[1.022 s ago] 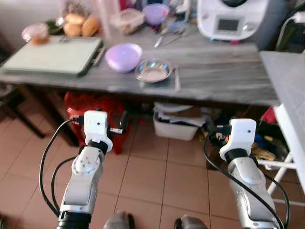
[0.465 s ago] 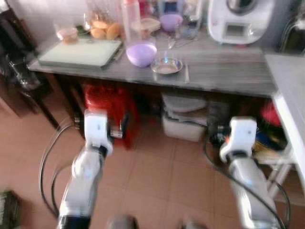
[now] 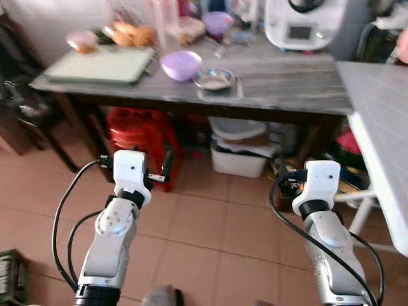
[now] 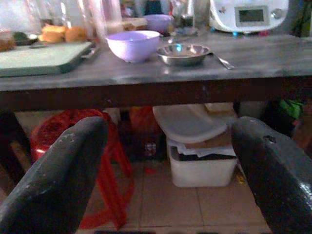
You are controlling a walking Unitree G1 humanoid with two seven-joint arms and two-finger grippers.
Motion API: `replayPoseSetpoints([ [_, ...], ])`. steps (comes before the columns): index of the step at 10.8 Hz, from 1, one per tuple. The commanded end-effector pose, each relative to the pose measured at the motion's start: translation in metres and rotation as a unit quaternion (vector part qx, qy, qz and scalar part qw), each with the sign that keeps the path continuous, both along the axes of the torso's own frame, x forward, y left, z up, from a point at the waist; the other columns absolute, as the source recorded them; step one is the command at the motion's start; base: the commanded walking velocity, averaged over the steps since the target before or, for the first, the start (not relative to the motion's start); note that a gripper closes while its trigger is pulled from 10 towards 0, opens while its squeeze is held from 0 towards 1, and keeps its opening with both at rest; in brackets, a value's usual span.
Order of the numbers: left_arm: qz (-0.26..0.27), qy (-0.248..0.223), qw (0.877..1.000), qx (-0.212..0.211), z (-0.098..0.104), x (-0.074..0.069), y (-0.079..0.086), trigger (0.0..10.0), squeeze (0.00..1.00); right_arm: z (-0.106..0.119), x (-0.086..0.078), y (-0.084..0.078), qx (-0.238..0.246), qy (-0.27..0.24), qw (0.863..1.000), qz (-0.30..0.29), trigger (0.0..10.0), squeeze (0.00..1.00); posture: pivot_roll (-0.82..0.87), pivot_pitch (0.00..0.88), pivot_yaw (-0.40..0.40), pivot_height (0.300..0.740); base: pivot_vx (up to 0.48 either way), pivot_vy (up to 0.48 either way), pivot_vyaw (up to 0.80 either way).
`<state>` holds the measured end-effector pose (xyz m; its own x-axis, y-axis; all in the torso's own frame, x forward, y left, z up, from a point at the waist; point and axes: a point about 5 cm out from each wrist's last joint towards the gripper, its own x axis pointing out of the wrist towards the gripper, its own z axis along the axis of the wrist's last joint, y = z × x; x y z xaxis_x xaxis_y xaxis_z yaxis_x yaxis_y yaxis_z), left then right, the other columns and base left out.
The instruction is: Setting the table
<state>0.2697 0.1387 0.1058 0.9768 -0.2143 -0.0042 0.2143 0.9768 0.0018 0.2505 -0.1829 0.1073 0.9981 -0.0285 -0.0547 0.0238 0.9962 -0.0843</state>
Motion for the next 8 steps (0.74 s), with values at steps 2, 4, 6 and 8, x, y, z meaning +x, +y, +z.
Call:
replayPoseSetpoints([
  [2,-0.018,-0.009,1.000,-0.009,0.0053,0.0011,-0.0026,10.0,0.00,0.0069,0.0070,-0.0024,-0.014,-0.014,1.000,-0.002,10.0,0.00,-0.04,0.000,0.060,0.740,0.000,0.000,0.00],
  [4,-0.032,-0.012,0.999,-0.016,0.0061,0.0001,-0.0044,10.0,0.00,0.0058,0.0078,-0.0019,0.002,-0.010,1.000,-0.009,10.0,0.00,-0.04,0.000,0.061,0.740,0.156,0.000,0.00],
  [6,-0.040,-0.012,0.999,-0.021,0.0059,-0.0009,-0.0080,10.0,0.00,0.0060,0.0110,-0.0005,-0.010,-0.012,1.000,-0.007,10.0,0.00,-0.05,0.000,0.055,0.740,0.330,0.000,-0.28],
  [8,-0.047,-0.010,0.999,-0.024,0.0039,-0.0046,-0.0098,10.0,0.00,0.0078,0.0138,-0.0041,-0.001,-0.016,1.000,-0.014,10.0,0.00,-0.04,0.000,0.051,0.740,0.366,-0.120,-0.32],
])
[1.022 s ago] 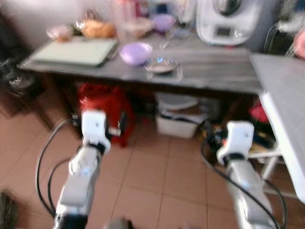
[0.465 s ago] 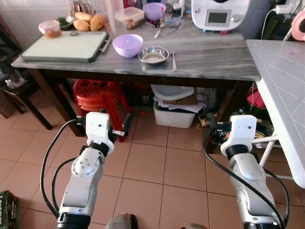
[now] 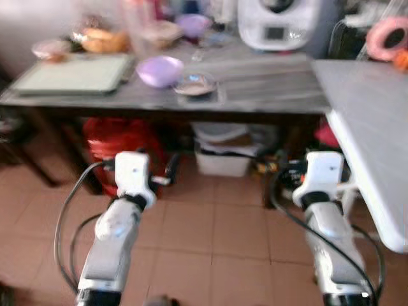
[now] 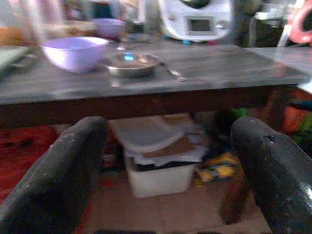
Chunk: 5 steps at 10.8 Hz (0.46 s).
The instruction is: Setting the table
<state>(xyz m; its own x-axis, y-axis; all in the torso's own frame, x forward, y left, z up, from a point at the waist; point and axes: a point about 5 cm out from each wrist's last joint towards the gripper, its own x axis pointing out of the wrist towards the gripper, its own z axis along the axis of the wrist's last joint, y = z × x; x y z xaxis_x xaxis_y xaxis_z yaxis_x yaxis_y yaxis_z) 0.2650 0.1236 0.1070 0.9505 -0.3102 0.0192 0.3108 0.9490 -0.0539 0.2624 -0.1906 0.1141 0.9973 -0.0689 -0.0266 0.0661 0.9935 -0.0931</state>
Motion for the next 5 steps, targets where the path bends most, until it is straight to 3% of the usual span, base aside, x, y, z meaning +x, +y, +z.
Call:
replayPoseSetpoints([
  [1,0.003,-0.006,1.000,0.003,0.0027,0.0001,0.0052,10.0,0.00,0.0005,0.0029,0.0043,0.003,-0.001,1.000,0.009,10.0,0.00,-0.04,0.000,0.049,0.740,0.416,0.000,0.00],
  [5,-0.002,-0.007,1.000,-0.002,0.0032,0.0008,0.0038,10.0,0.00,0.0011,0.0046,0.0066,0.003,-0.005,1.000,0.016,10.0,0.00,-0.04,0.000,0.047,0.740,0.420,0.000,0.00],
])
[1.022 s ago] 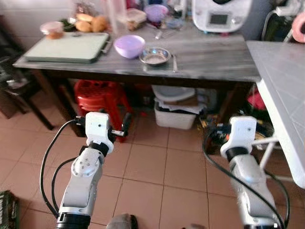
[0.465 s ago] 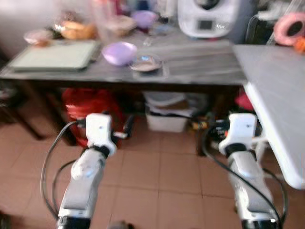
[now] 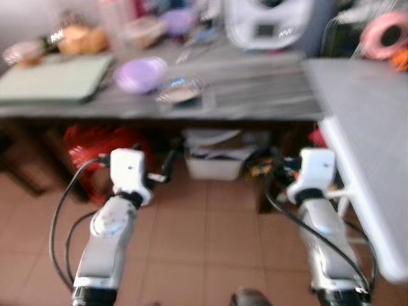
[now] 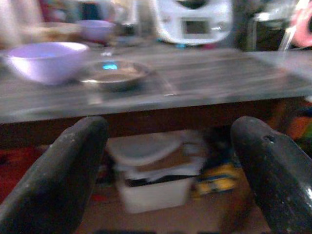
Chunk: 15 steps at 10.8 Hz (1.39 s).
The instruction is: Setting the table
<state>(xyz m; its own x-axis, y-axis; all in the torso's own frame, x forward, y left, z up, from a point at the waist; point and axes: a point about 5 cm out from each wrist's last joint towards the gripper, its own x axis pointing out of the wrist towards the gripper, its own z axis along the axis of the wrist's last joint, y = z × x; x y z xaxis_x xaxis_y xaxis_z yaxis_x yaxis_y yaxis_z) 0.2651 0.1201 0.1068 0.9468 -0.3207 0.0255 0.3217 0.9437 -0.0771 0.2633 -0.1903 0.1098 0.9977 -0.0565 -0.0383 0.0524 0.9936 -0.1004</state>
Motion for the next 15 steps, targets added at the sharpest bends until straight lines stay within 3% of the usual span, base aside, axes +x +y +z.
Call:
replayPoseSetpoints([
  [1,0.018,-0.003,1.000,0.016,0.0011,0.0007,0.0080,10.0,0.00,0.0039,0.0027,0.0081,0.008,-0.010,1.000,0.011,10.0,0.00,-0.04,0.000,0.049,0.740,0.000,0.000,0.00],
  [6,0.037,0.000,0.999,0.016,-0.0011,0.0013,0.0099,10.0,0.00,0.0013,0.0053,0.0081,0.013,0.001,1.000,0.009,10.0,0.00,-0.04,0.000,0.047,0.740,0.000,0.000,-0.60],
  [8,0.019,0.002,1.000,0.017,-0.0029,-0.0034,0.0079,10.0,0.00,-0.0023,0.0006,0.0111,0.022,0.005,1.000,0.012,10.0,0.00,-0.04,0.000,0.050,0.740,0.000,0.000,-0.64],
  [15,0.014,-0.002,1.000,0.018,-0.0005,-0.0035,0.0100,10.0,0.00,0.0063,0.0000,0.0139,0.016,-0.016,0.999,0.035,10.0,0.00,-0.04,0.000,0.049,0.740,0.077,-0.207,0.00],
])
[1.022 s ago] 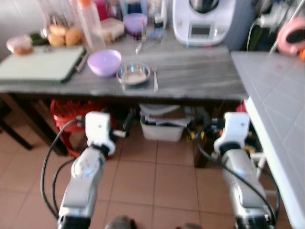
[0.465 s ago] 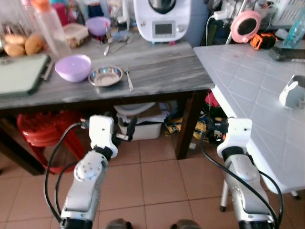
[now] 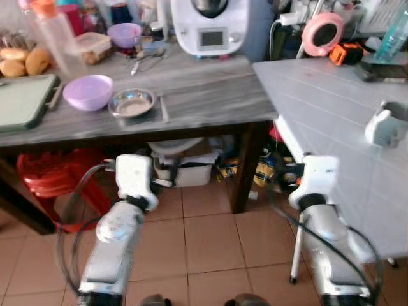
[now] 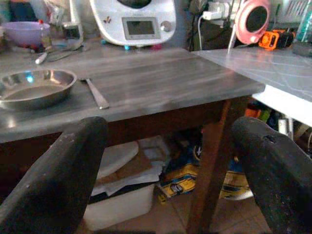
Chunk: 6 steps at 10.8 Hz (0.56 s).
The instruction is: Setting the table
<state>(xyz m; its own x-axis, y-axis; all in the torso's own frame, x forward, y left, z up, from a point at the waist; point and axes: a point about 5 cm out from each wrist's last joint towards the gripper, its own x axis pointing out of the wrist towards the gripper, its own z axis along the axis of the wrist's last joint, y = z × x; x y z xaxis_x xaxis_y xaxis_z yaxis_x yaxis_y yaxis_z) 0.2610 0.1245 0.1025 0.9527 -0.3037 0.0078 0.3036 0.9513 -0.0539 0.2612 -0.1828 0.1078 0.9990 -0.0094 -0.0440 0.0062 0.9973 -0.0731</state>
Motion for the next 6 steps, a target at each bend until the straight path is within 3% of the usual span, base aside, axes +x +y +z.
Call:
replayPoseSetpoints([
  [1,0.005,-0.008,1.000,0.004,0.0041,0.0011,0.0055,10.0,0.00,0.0090,0.0031,0.0059,0.001,-0.019,1.000,0.010,10.0,0.00,-0.04,0.000,0.048,0.740,0.289,-0.296,0.00],
  [6,0.008,-0.008,1.000,0.005,0.0037,0.0025,0.0067,10.0,0.00,0.0083,0.0034,0.0104,0.020,-0.017,0.999,0.022,10.0,0.00,-0.04,0.000,0.044,0.740,0.293,-0.297,0.00],
])
